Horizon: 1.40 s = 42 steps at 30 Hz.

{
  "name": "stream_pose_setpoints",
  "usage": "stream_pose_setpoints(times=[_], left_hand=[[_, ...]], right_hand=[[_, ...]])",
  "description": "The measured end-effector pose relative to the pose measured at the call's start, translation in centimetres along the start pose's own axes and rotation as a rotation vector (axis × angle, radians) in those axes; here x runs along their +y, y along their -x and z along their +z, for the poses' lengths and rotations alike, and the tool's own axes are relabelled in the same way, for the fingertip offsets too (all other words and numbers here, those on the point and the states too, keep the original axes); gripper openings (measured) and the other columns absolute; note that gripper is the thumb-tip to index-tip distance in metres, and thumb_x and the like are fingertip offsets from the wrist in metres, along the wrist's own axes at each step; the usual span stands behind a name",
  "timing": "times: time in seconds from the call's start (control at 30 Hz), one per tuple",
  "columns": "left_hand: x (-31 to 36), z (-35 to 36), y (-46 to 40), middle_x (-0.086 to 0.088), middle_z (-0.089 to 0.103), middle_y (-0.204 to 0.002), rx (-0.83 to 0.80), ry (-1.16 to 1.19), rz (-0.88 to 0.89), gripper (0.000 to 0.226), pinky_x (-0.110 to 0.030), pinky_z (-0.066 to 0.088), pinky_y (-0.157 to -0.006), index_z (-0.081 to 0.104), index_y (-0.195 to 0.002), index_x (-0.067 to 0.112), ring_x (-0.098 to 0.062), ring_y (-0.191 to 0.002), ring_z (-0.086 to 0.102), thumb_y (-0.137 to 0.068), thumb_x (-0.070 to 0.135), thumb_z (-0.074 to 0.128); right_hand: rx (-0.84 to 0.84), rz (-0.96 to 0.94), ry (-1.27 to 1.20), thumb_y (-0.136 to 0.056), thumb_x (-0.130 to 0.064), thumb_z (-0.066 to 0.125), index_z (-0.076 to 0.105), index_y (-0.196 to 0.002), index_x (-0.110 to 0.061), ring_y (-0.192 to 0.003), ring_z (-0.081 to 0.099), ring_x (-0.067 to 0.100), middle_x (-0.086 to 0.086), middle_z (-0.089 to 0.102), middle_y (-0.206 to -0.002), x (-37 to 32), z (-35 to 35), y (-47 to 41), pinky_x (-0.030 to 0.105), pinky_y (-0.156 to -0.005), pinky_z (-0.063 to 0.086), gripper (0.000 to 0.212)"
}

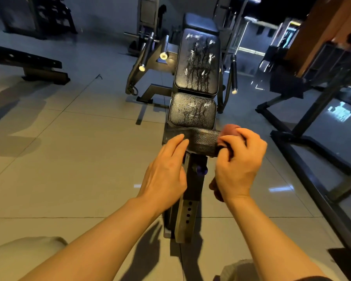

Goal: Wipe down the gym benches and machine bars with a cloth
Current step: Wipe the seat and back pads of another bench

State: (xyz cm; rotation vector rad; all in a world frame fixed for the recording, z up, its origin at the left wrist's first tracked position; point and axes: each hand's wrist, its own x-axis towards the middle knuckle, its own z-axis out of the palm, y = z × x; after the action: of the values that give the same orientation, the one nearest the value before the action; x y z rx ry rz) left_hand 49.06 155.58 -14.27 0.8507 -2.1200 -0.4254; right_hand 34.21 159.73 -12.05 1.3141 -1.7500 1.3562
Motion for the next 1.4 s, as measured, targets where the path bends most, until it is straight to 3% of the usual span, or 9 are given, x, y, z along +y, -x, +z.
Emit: stream_pose_setpoints(times=[0.13,0.37,0.53,0.67,0.7,0.8,0.97,1.17,1.4], left_hand=[[-0.4,-0.4,0.2,0.002,0.029,-0.154,-0.008,0.004,0.006,0.07,-0.019,0.031,-0.104,0.033,-0.149,0.016,-0.013,-0.138,0.033,-0.085,-0.002,0.057],[0.0,0.8,0.4,0.0,0.033,-0.152,-0.011,0.024,0.05,0.073,-0.033,0.045,-0.102,0.036,-0.147,0.02,-0.017,-0.136,0.037,-0.082,-0.001,0.06],[0.8,2.3,0.1,-0.009,0.042,-0.145,0.049,-0.055,0.102,0.068,-0.026,0.041,-0.092,0.048,-0.139,0.012,-0.025,-0.129,0.043,-0.075,-0.004,0.066],[1.0,2.7,0.2,-0.009,0.042,-0.144,0.073,-0.087,0.102,0.072,-0.026,0.041,-0.09,0.047,-0.14,0.013,-0.025,-0.127,0.043,-0.074,-0.004,0.068],[1.0,2.7,0.3,-0.008,0.04,-0.146,0.066,-0.087,0.101,0.074,-0.026,0.04,-0.092,0.045,-0.142,0.015,-0.024,-0.129,0.042,-0.074,-0.003,0.067],[1.1,2.9,0.5,-0.004,0.035,-0.15,0.047,-0.1,0.077,0.078,-0.026,0.034,-0.099,0.039,-0.145,0.019,-0.022,-0.132,0.037,-0.075,-0.002,0.067],[2.0,1.9,1.0,0.0,0.028,-0.154,-0.03,-0.087,0.042,0.076,-0.026,0.029,-0.108,0.037,-0.147,0.022,-0.017,-0.139,0.03,-0.079,0.0,0.065],[0.7,0.8,1.5,0.002,0.028,-0.154,-0.043,-0.117,0.05,0.076,-0.027,0.029,-0.11,0.034,-0.148,0.02,-0.014,-0.139,0.03,-0.081,0.001,0.065],[1.0,1.6,0.4,-0.001,0.032,-0.152,0.037,-0.038,0.043,0.074,-0.03,0.031,-0.112,0.036,-0.147,0.013,-0.014,-0.139,0.032,-0.08,-0.004,0.064]], right_hand=[[-0.023,0.014,-0.027,-0.088,-0.014,0.06,0.072,-0.101,-0.008,-0.11,0.049,0.027,0.015,0.061,-0.116,0.1,-0.2,0.3,0.003,-0.096,0.026,0.018],[-0.259,-0.238,0.04,-0.082,-0.001,0.065,0.071,-0.111,-0.007,-0.119,0.047,0.031,0.014,0.057,-0.129,-0.8,0.1,1.3,0.023,-0.098,0.036,0.03],[-0.118,-0.011,0.028,-0.084,-0.003,0.058,0.072,-0.105,-0.007,-0.112,0.048,0.025,0.014,0.061,-0.121,2.8,-2.4,0.7,0.002,-0.097,0.027,0.027],[-0.108,0.181,-0.057,-0.087,0.0,0.061,0.07,-0.108,-0.011,-0.105,0.055,0.022,0.009,0.061,-0.117,4.2,-2.6,0.5,0.022,-0.093,0.047,0.025],[-0.097,0.182,-0.052,-0.087,0.0,0.061,0.07,-0.107,-0.011,-0.105,0.055,0.022,0.01,0.061,-0.117,4.0,-2.5,0.5,0.017,-0.093,0.044,0.025],[-0.087,0.088,-0.05,-0.085,-0.002,0.062,0.072,-0.105,-0.009,-0.11,0.051,0.025,0.014,0.061,-0.119,2.7,-1.9,0.2,0.0,-0.093,0.028,0.022],[-0.314,-0.185,-0.111,-0.082,-0.002,0.06,0.065,-0.121,-0.007,-0.115,0.05,0.026,0.013,0.06,-0.124,1.3,-3.1,0.0,0.021,-0.097,0.041,0.039],[-0.139,0.105,-0.069,-0.087,0.0,0.062,0.065,-0.116,-0.008,-0.108,0.049,0.022,0.009,0.062,-0.121,3.4,-3.5,-1.8,-0.005,-0.091,0.021,0.03],[-0.283,-0.158,-0.058,-0.077,0.006,0.071,0.067,-0.116,-0.004,-0.114,0.051,0.035,0.017,0.058,-0.129,1.2,-2.0,-0.2,0.031,-0.092,0.046,0.041]])
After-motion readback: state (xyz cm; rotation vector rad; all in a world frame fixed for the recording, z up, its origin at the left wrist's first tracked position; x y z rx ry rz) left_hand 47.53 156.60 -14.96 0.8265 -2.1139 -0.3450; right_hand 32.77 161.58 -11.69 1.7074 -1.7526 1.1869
